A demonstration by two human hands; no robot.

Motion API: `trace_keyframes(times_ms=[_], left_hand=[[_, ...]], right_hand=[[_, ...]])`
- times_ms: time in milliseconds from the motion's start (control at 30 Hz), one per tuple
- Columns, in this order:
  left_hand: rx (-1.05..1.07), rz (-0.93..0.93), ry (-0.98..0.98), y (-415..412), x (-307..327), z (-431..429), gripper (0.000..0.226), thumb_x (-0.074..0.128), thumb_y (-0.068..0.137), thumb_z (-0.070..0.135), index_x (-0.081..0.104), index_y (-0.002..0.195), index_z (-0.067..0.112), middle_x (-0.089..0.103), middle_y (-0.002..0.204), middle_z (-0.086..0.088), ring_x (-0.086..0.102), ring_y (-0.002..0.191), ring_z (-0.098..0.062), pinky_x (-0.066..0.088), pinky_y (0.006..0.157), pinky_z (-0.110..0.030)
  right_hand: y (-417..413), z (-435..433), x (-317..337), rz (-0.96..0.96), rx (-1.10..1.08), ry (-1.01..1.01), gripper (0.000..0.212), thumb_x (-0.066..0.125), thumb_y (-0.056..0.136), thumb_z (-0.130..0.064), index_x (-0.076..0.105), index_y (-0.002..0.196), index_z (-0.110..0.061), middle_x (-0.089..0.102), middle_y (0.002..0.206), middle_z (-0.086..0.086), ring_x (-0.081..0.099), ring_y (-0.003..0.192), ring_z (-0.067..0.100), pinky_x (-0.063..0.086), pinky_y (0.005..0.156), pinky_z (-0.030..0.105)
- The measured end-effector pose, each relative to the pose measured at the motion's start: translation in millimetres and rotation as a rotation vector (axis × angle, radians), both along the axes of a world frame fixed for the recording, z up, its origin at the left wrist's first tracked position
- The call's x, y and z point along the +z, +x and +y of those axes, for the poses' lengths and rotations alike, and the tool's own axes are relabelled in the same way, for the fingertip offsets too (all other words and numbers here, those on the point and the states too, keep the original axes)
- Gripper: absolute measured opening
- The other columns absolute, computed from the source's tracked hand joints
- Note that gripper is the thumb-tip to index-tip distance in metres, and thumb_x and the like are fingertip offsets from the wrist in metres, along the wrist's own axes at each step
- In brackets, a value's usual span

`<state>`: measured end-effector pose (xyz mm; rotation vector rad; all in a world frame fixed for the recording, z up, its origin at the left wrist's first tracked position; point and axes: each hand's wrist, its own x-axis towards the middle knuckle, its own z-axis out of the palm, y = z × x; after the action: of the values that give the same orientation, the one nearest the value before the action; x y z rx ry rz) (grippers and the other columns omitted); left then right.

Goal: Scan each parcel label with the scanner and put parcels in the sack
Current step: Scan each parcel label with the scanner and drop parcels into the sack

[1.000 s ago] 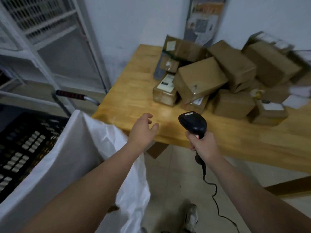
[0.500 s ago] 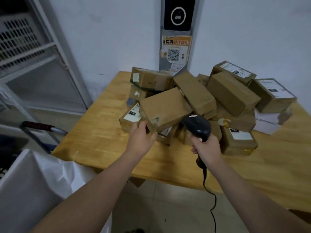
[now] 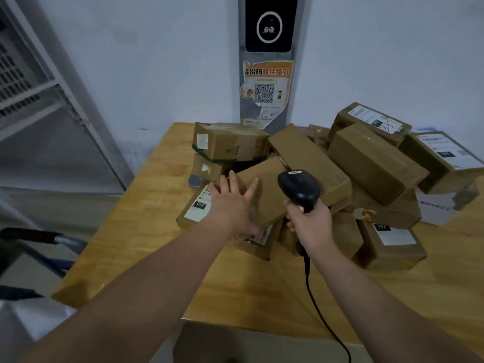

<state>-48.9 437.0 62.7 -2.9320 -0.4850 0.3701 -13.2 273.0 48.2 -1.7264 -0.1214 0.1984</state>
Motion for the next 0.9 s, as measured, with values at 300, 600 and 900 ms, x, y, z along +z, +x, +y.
trace_keyframes(times_ms=[300,600,900], left_hand=[[0.319,-0.199,-0.659,-16,43,43,0.106,0.063,0.063,0.077,0.006,0.149,0.049,0.007,0.160,-0.008,0.010,0.144,-0.040,0.020,0.112,-0.056],[0.532,-0.545,-1.925,-44,33,37,0.044,0.057,0.084,0.044,0.057,0.124,0.024,0.070,0.115,-0.003,0.065,0.107,-0.019,0.052,0.084,-0.034],[0.388,-0.546,-1.294,-34,45,33,0.100,0.052,0.075,0.076,0.018,0.154,0.023,0.036,0.147,0.009,0.039,0.132,-0.012,0.036,0.105,-0.032]], right_hand=[[20,-2,16,-0.044,-0.124,0.134,0.027,0.069,0.087,-0.016,0.058,0.112,-0.013,0.066,0.089,0.003,0.065,0.076,0.015,0.053,0.064,0.024],[1,12,11,0.065,0.149,0.312,0.036,0.074,0.080,-0.019,0.064,0.115,-0.020,0.073,0.105,0.000,0.069,0.099,0.014,0.053,0.077,0.021],[8,19,11,-0.205,0.146,0.076,0.075,0.083,0.073,-0.009,0.043,0.137,-0.010,0.061,0.126,-0.001,0.058,0.109,-0.002,0.051,0.082,0.010]])
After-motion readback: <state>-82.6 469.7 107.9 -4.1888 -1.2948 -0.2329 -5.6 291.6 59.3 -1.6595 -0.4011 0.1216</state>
